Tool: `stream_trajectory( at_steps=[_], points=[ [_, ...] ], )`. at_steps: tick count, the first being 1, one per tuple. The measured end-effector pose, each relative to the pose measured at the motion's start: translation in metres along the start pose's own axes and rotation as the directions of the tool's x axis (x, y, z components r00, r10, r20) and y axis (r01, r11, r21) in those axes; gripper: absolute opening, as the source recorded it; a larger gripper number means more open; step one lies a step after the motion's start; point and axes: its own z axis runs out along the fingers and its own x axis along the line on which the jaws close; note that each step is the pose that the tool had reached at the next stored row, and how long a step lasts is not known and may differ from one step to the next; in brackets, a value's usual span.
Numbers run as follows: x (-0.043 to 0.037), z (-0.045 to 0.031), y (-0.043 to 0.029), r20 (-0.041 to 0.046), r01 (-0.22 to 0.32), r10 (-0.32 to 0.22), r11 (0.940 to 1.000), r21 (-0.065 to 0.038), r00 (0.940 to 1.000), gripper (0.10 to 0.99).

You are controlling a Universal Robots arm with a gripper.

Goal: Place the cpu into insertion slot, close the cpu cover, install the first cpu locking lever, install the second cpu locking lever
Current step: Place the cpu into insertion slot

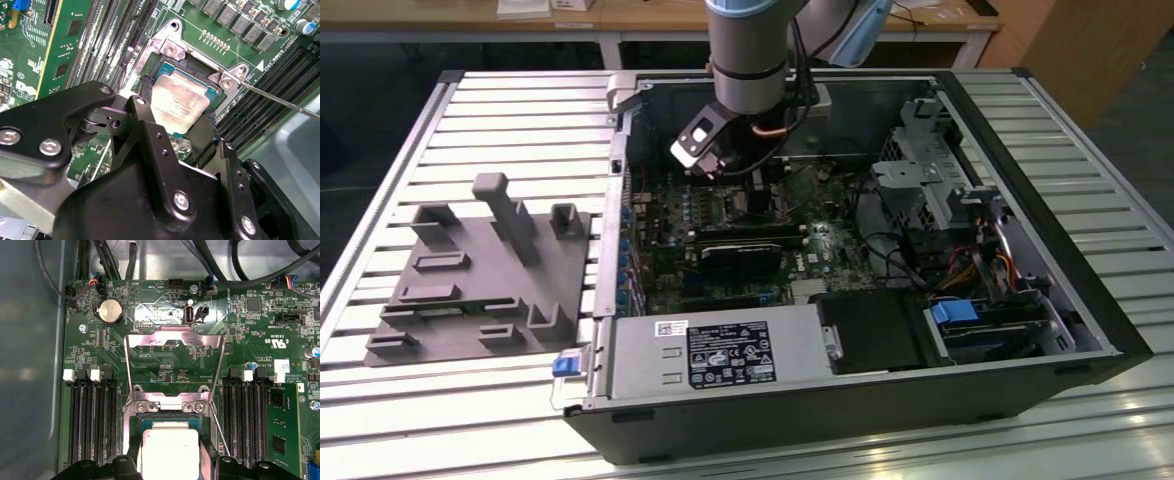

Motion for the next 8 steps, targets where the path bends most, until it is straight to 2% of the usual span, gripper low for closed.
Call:
stream_trajectory(
  at_steps=[8],
  points=[
    [0.0,0.0008,-0.0001,0.0001,0.0,0.0,1.0,0.0,1.0,0.541]
  ],
)
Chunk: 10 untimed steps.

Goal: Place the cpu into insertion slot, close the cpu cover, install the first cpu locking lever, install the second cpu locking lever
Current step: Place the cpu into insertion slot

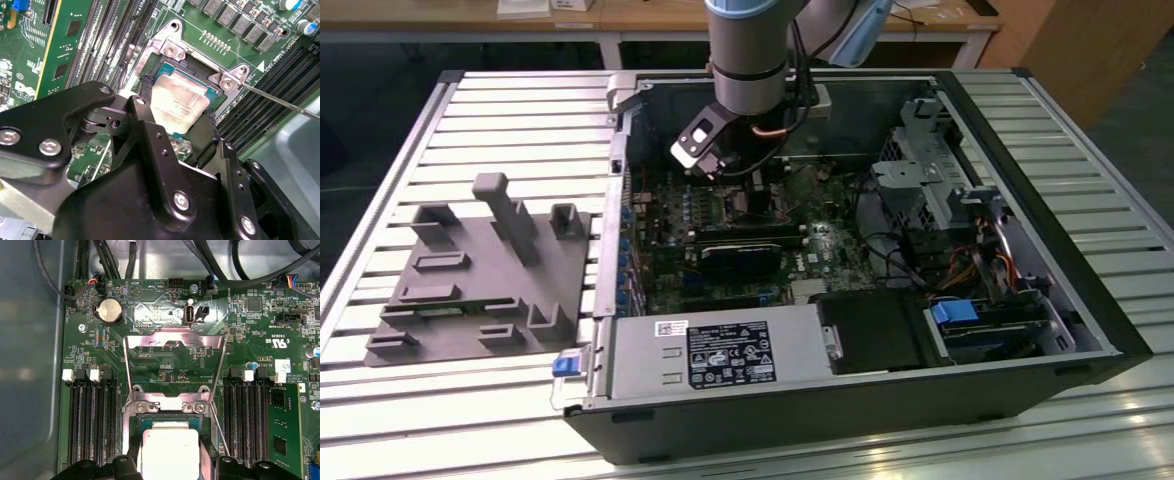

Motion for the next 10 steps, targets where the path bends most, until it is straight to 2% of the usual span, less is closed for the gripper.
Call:
stream_trajectory(
  at_steps=[3,4,10],
  points=[
    [0.0,0.0001,0.0,-0.0001,0.0,0.0,1.0,0.0,1.0,0.553],
    [0.0,0.0001,0.0,-0.0001,0.0,0.0,1.0,0.0,1.0,0.612],
    [0.0,0.0002,0.0,-0.0001,0.0,0.0,1.0,0.0,1.0,0.612]
  ],
)
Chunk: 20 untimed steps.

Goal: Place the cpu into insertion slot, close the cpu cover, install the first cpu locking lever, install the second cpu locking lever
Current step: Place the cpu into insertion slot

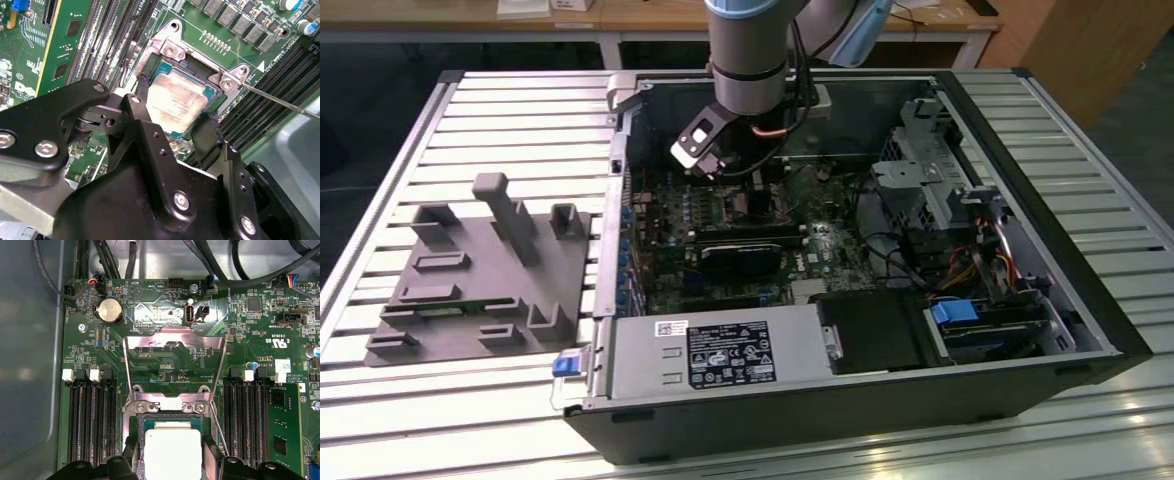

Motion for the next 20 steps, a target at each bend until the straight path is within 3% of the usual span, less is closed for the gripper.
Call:
stream_trajectory(
  at_steps=[17,18,20],
  points=[
    [0.0,-0.0026,0.0002,-0.0001,0.0,0.0,1.0,0.0,1.0,0.6],
    [0.0,-0.0026,0.0002,-0.0001,0.0,0.0,1.0,0.0,1.0,0.529],
    [0.0,-0.0026,0.0002,-0.0001,0.0,0.0,1.0,0.0,1.0,0.529]
  ],
)
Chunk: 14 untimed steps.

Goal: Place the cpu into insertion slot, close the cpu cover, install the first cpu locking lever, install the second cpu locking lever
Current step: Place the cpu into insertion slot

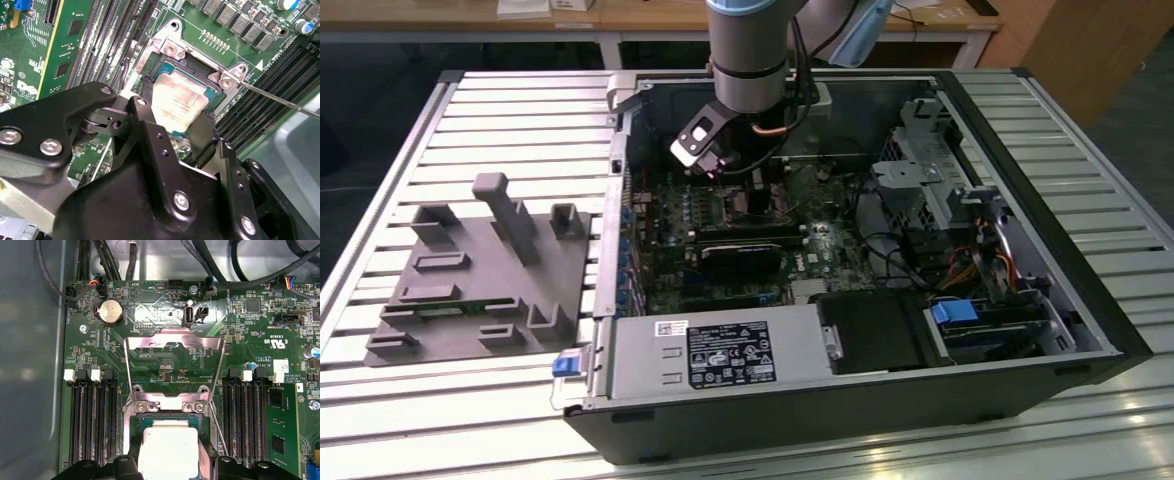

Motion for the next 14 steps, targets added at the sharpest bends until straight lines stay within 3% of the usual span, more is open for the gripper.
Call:
stream_trajectory(
  at_steps=[10,11,14],
  points=[
    [0.0,0.0,0.0,-0.0001,0.0,0.0,1.0,0.0,1.0,0.541],
    [0.0,0.0,0.0,-0.0001,0.0,0.0,1.0,0.0,1.0,0.604],
    [-0.0001,-0.001,0.0,0.0003,0.0,0.0,1.0,0.0,1.0,0.604]
  ],
)
